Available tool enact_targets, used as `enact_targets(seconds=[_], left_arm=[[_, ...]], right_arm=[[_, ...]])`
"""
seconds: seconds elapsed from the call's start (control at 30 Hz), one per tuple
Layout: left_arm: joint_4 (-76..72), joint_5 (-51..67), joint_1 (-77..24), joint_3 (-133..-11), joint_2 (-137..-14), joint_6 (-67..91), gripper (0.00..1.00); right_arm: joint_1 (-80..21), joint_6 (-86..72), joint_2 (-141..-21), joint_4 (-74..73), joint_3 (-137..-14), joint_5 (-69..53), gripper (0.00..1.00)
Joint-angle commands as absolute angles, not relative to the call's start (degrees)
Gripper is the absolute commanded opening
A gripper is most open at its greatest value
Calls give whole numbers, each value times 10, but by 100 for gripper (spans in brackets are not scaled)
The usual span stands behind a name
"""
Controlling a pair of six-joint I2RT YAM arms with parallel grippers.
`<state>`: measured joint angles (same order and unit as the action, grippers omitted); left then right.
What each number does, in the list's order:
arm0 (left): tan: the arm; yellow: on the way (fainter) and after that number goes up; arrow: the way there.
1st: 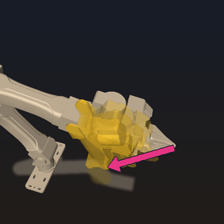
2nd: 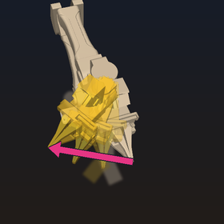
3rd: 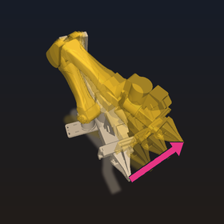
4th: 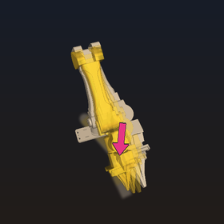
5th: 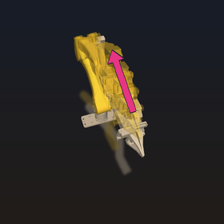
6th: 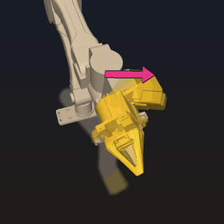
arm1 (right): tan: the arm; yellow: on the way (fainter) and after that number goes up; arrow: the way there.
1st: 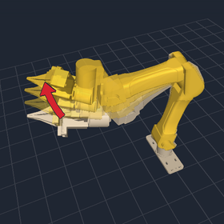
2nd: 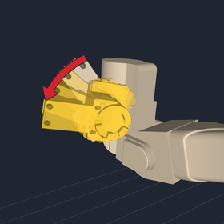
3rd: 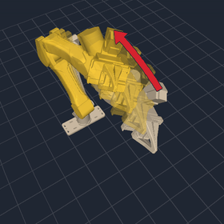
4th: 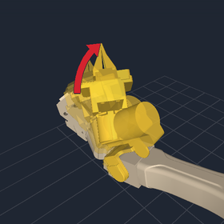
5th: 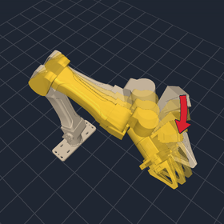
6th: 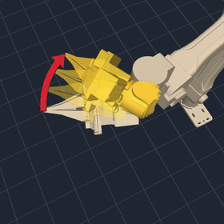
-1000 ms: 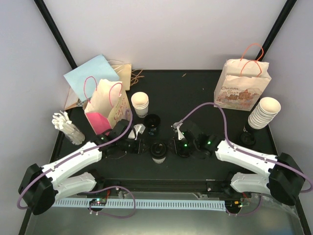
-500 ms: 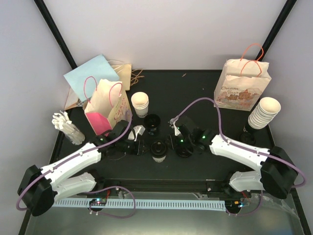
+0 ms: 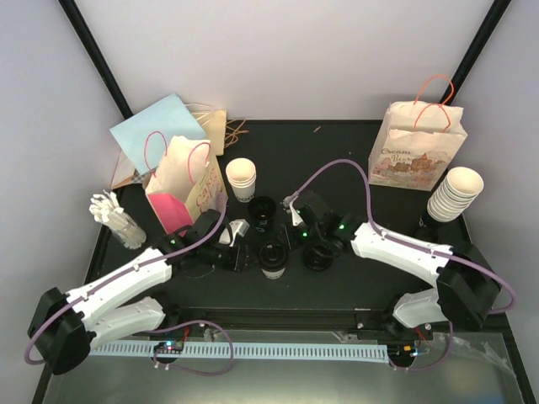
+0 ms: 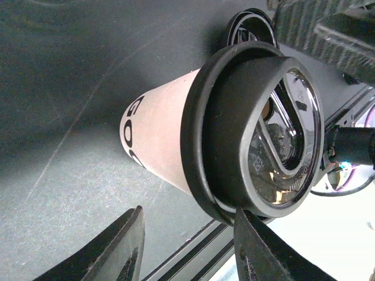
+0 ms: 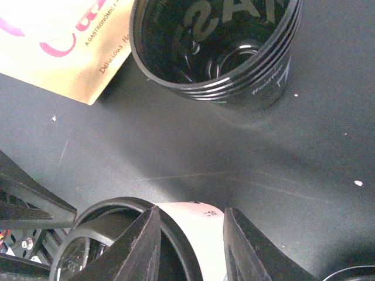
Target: Pack the takeout coffee
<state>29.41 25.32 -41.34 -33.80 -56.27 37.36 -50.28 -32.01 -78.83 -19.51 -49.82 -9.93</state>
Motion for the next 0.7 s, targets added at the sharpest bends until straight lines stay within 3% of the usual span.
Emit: enact_targets(seconds=[0.0,0.43,0.67], left_arm=[[323,232,-416,-348,-544,365,46],[360,206,-415,-386,-529,351,54],[335,215,-411,-389,-533,354,56]], right_arm=[[-499,-303,-783,-204,-520,-81,32],[-491,-289,-708,-270,-511,-51,35],[-491,-312,-639,-256,-449,-129,36]])
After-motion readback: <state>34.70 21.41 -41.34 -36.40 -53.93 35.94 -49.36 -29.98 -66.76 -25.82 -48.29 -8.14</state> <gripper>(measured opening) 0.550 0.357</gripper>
